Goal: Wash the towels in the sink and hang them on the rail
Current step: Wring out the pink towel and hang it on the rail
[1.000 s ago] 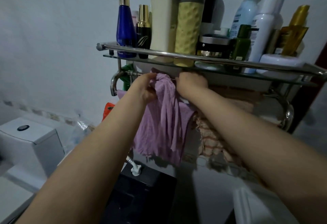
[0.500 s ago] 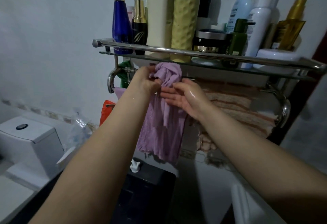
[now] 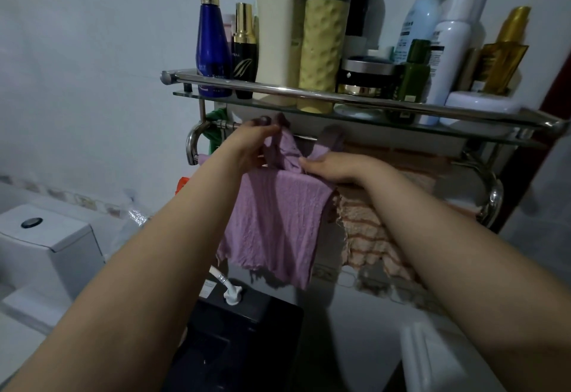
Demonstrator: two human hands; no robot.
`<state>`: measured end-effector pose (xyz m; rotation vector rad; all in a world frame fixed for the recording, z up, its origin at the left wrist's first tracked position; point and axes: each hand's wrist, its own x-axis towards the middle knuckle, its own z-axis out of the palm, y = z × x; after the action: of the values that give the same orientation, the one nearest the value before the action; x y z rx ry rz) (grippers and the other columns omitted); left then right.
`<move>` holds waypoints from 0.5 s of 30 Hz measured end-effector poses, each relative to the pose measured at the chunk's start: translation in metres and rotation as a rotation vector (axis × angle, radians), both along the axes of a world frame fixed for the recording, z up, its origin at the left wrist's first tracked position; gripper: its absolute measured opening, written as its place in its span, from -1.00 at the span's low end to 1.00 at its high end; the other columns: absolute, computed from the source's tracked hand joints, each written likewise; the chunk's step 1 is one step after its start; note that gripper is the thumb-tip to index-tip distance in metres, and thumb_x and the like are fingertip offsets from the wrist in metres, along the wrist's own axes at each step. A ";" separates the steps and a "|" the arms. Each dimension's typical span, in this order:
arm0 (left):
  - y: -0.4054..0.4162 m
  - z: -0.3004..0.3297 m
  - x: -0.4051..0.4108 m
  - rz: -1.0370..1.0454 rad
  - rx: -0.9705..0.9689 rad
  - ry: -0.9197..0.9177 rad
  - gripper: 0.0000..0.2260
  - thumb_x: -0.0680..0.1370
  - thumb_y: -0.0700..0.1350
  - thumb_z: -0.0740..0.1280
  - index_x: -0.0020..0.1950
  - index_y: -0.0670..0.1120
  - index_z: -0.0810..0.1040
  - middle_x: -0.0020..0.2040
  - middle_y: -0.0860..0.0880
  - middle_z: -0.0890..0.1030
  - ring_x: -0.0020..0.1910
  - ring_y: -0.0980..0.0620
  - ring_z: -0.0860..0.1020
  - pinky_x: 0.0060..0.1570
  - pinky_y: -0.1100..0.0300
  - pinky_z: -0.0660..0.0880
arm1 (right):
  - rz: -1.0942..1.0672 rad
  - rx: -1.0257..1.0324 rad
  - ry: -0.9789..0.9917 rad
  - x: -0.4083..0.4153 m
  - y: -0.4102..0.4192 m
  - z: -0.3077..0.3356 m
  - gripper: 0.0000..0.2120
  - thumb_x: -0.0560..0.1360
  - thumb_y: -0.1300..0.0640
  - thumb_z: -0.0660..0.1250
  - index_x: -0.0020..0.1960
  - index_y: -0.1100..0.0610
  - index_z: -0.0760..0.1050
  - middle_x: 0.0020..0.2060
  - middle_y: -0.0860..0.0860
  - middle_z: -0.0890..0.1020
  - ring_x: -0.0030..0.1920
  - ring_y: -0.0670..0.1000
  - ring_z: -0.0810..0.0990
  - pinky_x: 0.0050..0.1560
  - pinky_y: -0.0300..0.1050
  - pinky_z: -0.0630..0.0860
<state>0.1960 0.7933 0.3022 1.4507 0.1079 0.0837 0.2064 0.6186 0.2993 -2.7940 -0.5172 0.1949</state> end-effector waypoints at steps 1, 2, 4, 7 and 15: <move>0.003 0.000 0.001 0.008 0.048 -0.012 -0.61 0.59 -0.17 0.28 0.42 -0.06 0.35 0.13 -0.16 0.56 0.11 -0.16 0.56 0.07 -0.08 0.56 | -0.012 0.062 -0.026 -0.001 0.001 0.003 -0.36 0.53 -0.33 0.05 0.10 0.18 0.60 0.06 0.13 0.62 -0.03 0.05 0.57 -0.05 -0.15 0.44; 0.006 0.000 0.003 0.033 0.086 -0.036 -0.59 0.58 -0.18 0.29 0.42 -0.07 0.35 0.15 -0.17 0.56 0.10 -0.16 0.56 0.06 -0.05 0.57 | -0.038 0.094 -0.068 -0.003 0.003 0.003 -0.41 0.51 -0.34 0.09 -0.09 0.14 0.62 -0.10 0.10 0.62 -0.15 0.03 0.55 -0.22 -0.16 0.41; 0.010 0.002 0.007 0.084 0.141 -0.111 -0.60 0.56 -0.21 0.31 0.40 -0.12 0.38 0.19 -0.17 0.55 0.10 -0.15 0.56 0.02 0.01 0.59 | -0.074 0.079 -0.136 -0.002 0.011 -0.001 -0.44 0.46 -0.41 0.10 -0.26 0.05 0.54 -0.12 0.10 0.55 -0.16 0.07 0.53 -0.30 -0.17 0.37; 0.012 0.003 0.010 0.112 0.164 -0.208 -0.65 0.55 -0.26 0.31 0.34 -0.18 0.42 0.18 -0.17 0.55 0.16 -0.13 0.54 0.19 -0.02 0.52 | -0.062 0.046 0.091 -0.004 0.019 -0.002 -0.18 0.38 -0.51 0.02 0.21 0.14 0.53 0.29 0.16 0.46 0.21 0.14 0.51 0.18 -0.09 0.45; 0.025 -0.011 0.025 0.270 0.188 -0.327 -0.65 0.47 -0.21 0.43 0.22 -0.19 0.45 0.07 -0.08 0.57 0.08 -0.02 0.56 0.00 0.23 0.53 | -0.144 0.071 -0.176 0.011 0.025 0.006 -0.48 0.52 -0.28 0.16 -0.18 0.14 0.63 -0.39 0.02 0.56 -0.29 0.07 0.56 -0.21 -0.16 0.41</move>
<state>0.2214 0.8187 0.2911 1.5831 0.0276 0.5619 0.2178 0.6432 0.3049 -2.7787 -0.3523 -0.0997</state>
